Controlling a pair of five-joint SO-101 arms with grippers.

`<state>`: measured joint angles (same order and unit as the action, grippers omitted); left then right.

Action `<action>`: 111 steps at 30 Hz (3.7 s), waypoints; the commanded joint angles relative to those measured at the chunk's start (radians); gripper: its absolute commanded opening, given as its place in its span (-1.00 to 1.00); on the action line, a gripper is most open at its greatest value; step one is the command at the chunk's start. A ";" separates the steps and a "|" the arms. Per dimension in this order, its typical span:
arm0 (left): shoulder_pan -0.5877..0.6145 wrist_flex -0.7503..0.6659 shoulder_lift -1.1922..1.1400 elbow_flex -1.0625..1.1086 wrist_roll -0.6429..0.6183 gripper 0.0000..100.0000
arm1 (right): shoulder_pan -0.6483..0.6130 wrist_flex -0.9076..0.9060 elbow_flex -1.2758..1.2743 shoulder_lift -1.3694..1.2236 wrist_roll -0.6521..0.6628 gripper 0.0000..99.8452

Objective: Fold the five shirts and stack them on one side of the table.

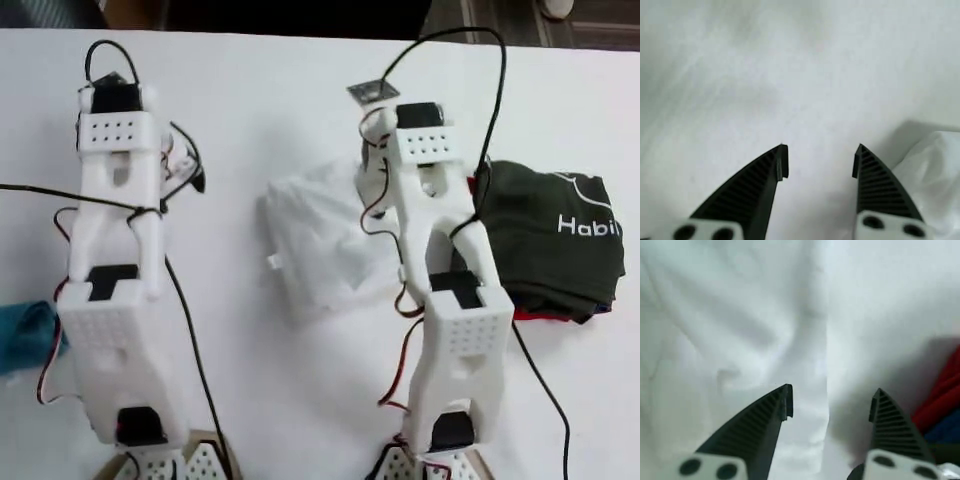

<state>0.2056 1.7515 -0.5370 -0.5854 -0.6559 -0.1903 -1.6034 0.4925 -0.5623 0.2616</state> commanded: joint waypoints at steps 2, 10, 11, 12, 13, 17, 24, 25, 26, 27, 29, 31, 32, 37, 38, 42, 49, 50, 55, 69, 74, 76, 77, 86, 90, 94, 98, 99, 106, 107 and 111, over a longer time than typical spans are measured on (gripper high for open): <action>0.011 0.012 0.080 -0.004 0.008 -0.53 | 0.008 0.058 0.014 -0.067 0.003 -0.49; 0.012 0.012 0.080 -0.004 0.009 -0.53 | -0.038 0.068 0.014 -0.166 -0.002 -0.49; 0.012 0.012 0.080 -0.004 0.009 -0.53 | -0.033 0.068 0.014 -0.174 0.000 -0.49; 0.012 0.012 0.080 -0.004 0.009 -0.53 | -0.031 0.068 0.014 -0.183 0.005 -0.49; 0.012 0.012 0.080 -0.004 0.009 -0.53 | -0.024 0.068 0.014 -0.193 0.006 -0.49; 0.012 0.012 0.080 -0.004 0.009 -0.53 | -0.016 0.061 0.014 -0.239 0.006 -0.49; 0.012 0.012 0.081 -0.004 0.009 -0.53 | -0.030 0.013 0.014 -0.311 0.000 -0.49; 0.012 0.012 0.081 -0.004 0.009 -0.53 | -0.030 0.005 0.014 -0.315 0.000 -0.49; 0.012 0.012 0.081 -0.004 0.009 -0.53 | -0.031 0.004 0.014 -0.320 0.000 -0.49; 0.012 0.012 0.081 -0.004 0.009 -0.53 | -0.031 0.004 0.014 -0.321 0.002 -0.49; 0.012 0.012 0.081 -0.004 0.008 -0.53 | -0.031 0.004 0.014 -0.321 0.006 -0.49; 0.011 0.012 0.081 -0.004 0.008 -0.53 | -0.031 0.002 0.014 -0.318 0.006 -0.53; 0.011 0.012 0.081 -0.005 0.008 -0.53 | -0.038 0.002 0.014 -0.320 0.008 -0.59; 0.011 0.012 0.081 -0.005 0.008 -0.53 | -0.070 -0.047 0.012 -0.325 0.008 -0.76; 0.011 0.012 0.083 -0.005 0.008 -0.53 | -0.081 -0.062 0.012 -0.325 0.008 -0.75; 0.009 0.012 0.084 -0.005 0.008 -0.53 | -0.097 -0.073 0.014 -0.325 0.008 -0.71; 0.006 0.012 0.081 -0.005 0.008 -0.53 | -0.076 -0.065 0.057 -0.325 -0.002 -0.64; 0.006 0.012 0.081 -0.005 0.008 -0.53 | -0.073 -0.065 0.077 -0.325 -0.002 -0.62; 0.006 0.012 0.083 -0.005 0.008 -0.53 | -0.087 -0.062 0.121 -0.326 0.003 -0.63; -0.063 0.006 0.080 0.044 0.008 -0.53 | -0.085 -0.088 0.138 -0.381 0.008 -0.96; -0.126 -0.043 0.078 0.119 0.005 -0.53 | -0.091 -0.088 0.133 -0.265 0.038 -0.96; -0.127 -0.068 0.078 0.145 0.003 -0.53 | -0.101 -0.097 0.130 -0.188 0.063 -0.96; -0.127 -0.077 0.078 0.156 0.003 -0.53 | -0.101 -0.101 0.130 -0.153 0.064 -0.96; -0.120 -0.080 0.080 0.180 0.003 -0.53 | -0.094 -0.099 -0.054 0.114 0.126 -0.96; -0.120 -0.080 0.080 0.180 0.003 -0.53 | -0.076 -0.097 -0.117 0.237 0.170 -0.96; -0.120 -0.080 0.080 0.180 0.003 -0.53 | -0.048 -0.096 -0.135 0.360 0.195 -0.96; -0.120 -0.081 0.080 0.180 0.003 -0.53 | -0.015 -0.096 -0.137 0.432 0.206 -0.96; -0.120 -0.083 0.080 0.180 0.003 -0.53 | -0.005 -0.096 -0.137 0.435 0.206 -0.96; -0.120 -0.081 0.080 0.180 0.003 -0.53 | 0.071 -0.096 -0.133 0.441 0.232 -0.96; -0.120 -0.081 0.080 0.180 0.003 -0.53 | 0.085 -0.096 -0.132 0.441 0.233 -0.96; -0.120 -0.083 0.080 0.182 0.003 -0.53 | 0.147 -0.096 -0.130 0.469 0.238 -0.96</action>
<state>0.0905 1.6732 -0.5370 -0.4074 -0.6529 -0.0890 -1.6985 0.3514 -0.1895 0.4902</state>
